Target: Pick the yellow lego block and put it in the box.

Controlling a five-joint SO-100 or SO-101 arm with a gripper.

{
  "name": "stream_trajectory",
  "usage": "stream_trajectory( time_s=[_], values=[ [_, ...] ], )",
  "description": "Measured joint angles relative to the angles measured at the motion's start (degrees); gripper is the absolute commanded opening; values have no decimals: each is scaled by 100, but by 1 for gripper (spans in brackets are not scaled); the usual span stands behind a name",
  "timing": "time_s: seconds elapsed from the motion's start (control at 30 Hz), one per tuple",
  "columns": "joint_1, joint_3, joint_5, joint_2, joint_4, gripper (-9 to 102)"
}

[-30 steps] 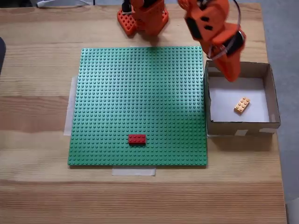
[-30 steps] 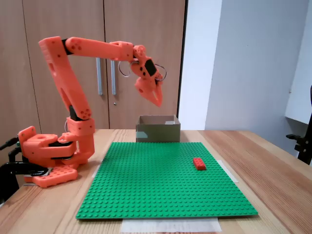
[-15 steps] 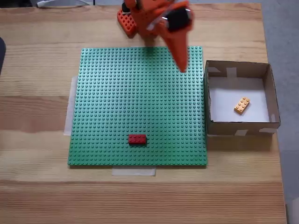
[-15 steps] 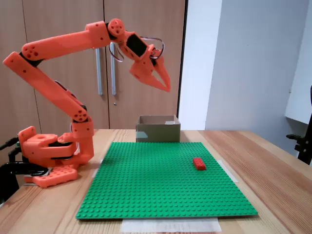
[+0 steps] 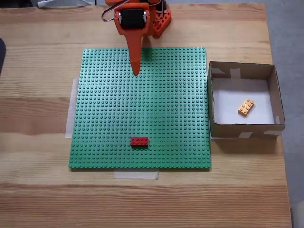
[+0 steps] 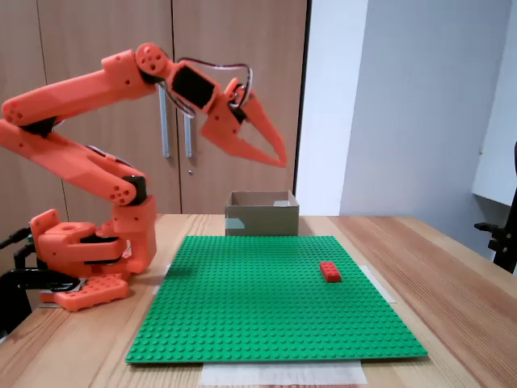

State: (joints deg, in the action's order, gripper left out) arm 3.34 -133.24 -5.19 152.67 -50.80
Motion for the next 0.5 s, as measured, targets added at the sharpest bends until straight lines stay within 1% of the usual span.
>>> stream_trajectory(
  time_s=[0.5],
  values=[
    [9,-2312,360,1740,9,-1]
  ],
)
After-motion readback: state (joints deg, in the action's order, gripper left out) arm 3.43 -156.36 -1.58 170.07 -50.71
